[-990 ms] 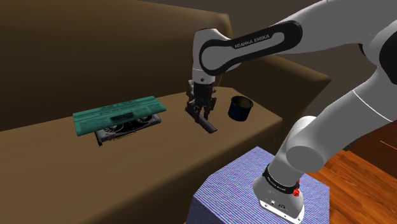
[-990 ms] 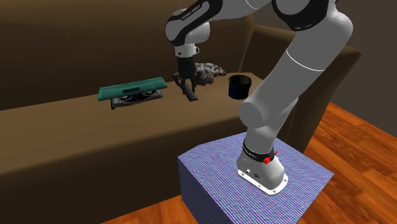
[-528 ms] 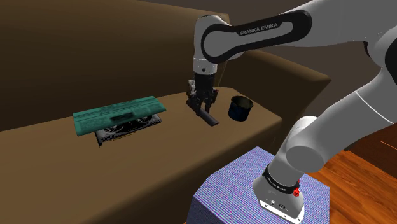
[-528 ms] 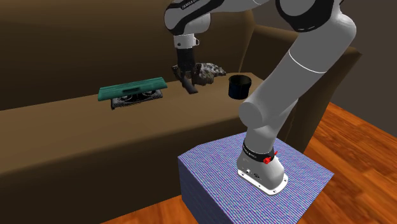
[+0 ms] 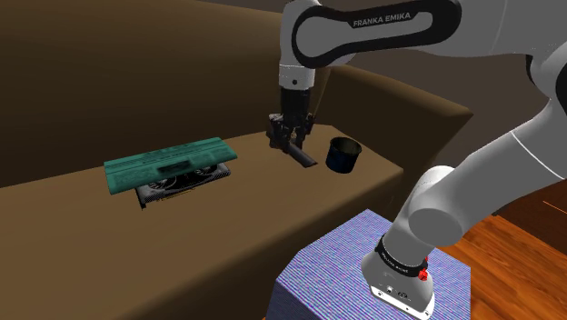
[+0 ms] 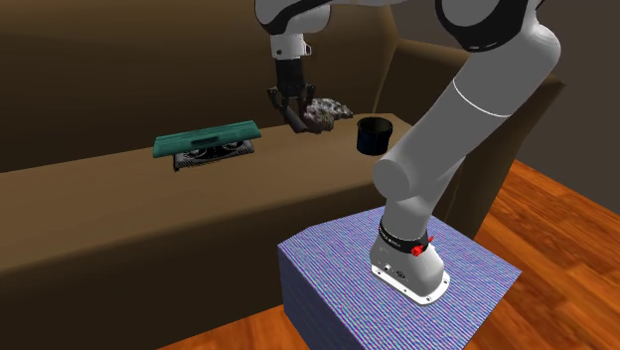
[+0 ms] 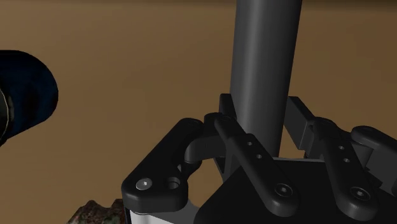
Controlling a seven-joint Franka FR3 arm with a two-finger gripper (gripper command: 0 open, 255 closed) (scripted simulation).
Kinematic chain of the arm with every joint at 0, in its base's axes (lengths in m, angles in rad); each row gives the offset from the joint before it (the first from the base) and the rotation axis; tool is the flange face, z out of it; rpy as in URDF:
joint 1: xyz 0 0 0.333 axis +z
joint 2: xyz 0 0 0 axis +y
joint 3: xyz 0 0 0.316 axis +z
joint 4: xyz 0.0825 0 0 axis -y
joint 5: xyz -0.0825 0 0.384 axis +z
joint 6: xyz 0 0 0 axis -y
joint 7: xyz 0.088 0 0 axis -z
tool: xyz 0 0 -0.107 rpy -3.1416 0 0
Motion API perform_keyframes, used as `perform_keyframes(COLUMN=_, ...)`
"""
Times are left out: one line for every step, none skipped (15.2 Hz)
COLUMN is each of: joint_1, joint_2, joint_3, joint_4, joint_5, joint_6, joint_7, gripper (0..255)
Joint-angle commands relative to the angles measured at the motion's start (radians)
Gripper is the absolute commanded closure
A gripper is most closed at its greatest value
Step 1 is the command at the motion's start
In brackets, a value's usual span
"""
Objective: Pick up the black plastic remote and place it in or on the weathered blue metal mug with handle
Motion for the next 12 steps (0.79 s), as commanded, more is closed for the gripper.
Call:
perform_keyframes(joint_1=0.000, joint_2=-0.006, joint_3=-0.001, joint_4=0.022, joint_5=-0.001, joint_6=-0.028, joint_7=0.003, gripper=255)
perform_keyframes(joint_1=0.000, joint_2=-0.006, joint_3=-0.001, joint_4=0.026, joint_5=-0.001, joint_6=-0.033, joint_7=0.003, gripper=255)
perform_keyframes(joint_1=-0.010, joint_2=-0.021, joint_3=-0.018, joint_4=0.012, joint_5=-0.010, joint_6=-0.035, joint_7=-0.020, gripper=255)
perform_keyframes(joint_1=-0.020, joint_2=-0.034, joint_3=-0.035, joint_4=-0.001, joint_5=-0.021, joint_6=-0.038, joint_7=-0.044, gripper=255)
perform_keyframes(joint_1=-0.030, joint_2=-0.046, joint_3=-0.052, joint_4=-0.014, joint_5=-0.032, joint_6=-0.040, joint_7=-0.067, gripper=255)
perform_keyframes(joint_1=-0.040, joint_2=-0.058, joint_3=-0.069, joint_4=-0.025, joint_5=-0.043, joint_6=-0.043, joint_7=-0.090, gripper=255)
perform_keyframes(joint_1=-0.051, joint_2=-0.068, joint_3=-0.087, joint_4=-0.035, joint_5=-0.055, joint_6=-0.045, joint_7=-0.113, gripper=255)
perform_keyframes(joint_1=-0.062, joint_2=-0.077, joint_3=-0.104, joint_4=-0.044, joint_5=-0.068, joint_6=-0.047, joint_7=-0.137, gripper=255)
perform_keyframes(joint_1=-0.073, joint_2=-0.085, joint_3=-0.122, joint_4=-0.052, joint_5=-0.081, joint_6=-0.048, joint_7=-0.160, gripper=255)
perform_keyframes(joint_1=-0.084, joint_2=-0.092, joint_3=-0.140, joint_4=-0.059, joint_5=-0.094, joint_6=-0.050, joint_7=-0.184, gripper=255)
perform_keyframes(joint_1=-0.095, joint_2=-0.098, joint_3=-0.158, joint_4=-0.064, joint_5=-0.108, joint_6=-0.051, joint_7=-0.207, gripper=255)
perform_keyframes(joint_1=-0.106, joint_2=-0.102, joint_3=-0.176, joint_4=-0.069, joint_5=-0.122, joint_6=-0.052, joint_7=-0.231, gripper=255)
